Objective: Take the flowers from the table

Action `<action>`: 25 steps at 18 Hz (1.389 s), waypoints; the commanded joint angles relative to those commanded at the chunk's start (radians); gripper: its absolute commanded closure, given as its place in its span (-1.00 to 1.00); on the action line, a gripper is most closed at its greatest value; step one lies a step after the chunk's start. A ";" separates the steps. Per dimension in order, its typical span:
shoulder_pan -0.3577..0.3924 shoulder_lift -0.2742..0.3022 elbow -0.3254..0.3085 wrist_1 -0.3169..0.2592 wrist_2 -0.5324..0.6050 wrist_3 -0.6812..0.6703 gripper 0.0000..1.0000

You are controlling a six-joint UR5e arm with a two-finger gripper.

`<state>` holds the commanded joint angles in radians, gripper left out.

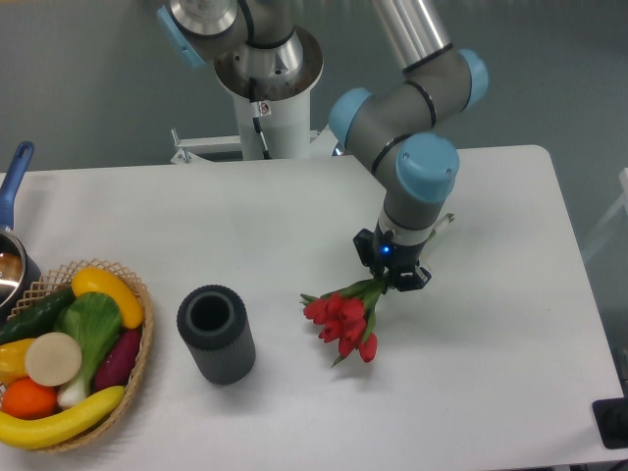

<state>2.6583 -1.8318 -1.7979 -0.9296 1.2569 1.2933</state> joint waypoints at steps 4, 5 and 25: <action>0.029 0.103 0.012 0.000 -0.189 -0.048 0.58; 0.038 0.120 0.017 0.000 -0.241 -0.063 0.57; 0.106 0.149 0.005 0.020 -0.663 -0.089 0.57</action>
